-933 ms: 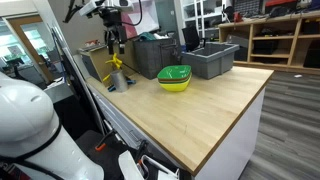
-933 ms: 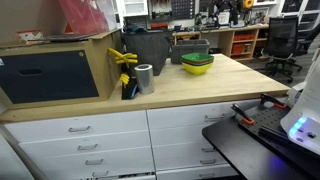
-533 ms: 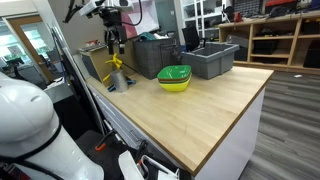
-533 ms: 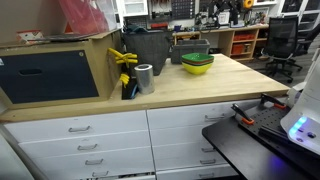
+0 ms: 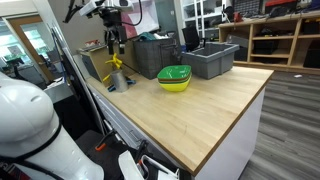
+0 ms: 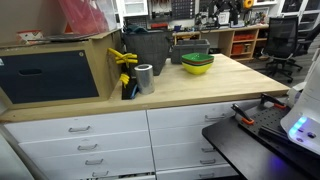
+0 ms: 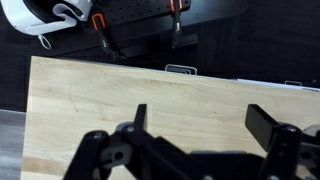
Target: Remove the green bowl from the stacked bowls
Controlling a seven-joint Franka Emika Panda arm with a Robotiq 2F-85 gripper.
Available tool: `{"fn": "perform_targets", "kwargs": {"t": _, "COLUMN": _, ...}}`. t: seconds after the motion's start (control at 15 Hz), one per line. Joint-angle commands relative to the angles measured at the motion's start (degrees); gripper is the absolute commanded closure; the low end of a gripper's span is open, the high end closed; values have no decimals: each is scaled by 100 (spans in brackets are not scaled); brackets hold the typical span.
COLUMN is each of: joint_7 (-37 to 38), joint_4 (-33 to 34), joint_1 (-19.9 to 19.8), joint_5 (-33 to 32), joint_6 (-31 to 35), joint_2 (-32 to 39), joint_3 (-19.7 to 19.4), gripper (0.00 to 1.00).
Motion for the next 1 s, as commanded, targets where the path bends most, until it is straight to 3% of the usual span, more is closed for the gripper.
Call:
{"fn": "perform_targets", "kwargs": {"t": 0.0, "joint_7": -5, "joint_4": 8, "joint_1": -14, "joint_5": 3, "joint_6": -9, "joint_2": 2, "joint_3": 11, "gripper": 0}}
{"fn": "perform_targets", "kwargs": {"t": 0.4, "joint_7": 1, "joint_4": -180, "joint_1": -37, "joint_5": -107, "joint_6": 158, "joint_2": 81, "joint_3": 20, "gripper": 0}}
{"fn": "perform_targets", "kwargs": {"t": 0.93, "joint_7": -116, "joint_4": 89, "joint_1": -50, "joint_5": -500, "joint_6": 1737, "joint_2": 1501, "joint_3": -53, "gripper": 0}}
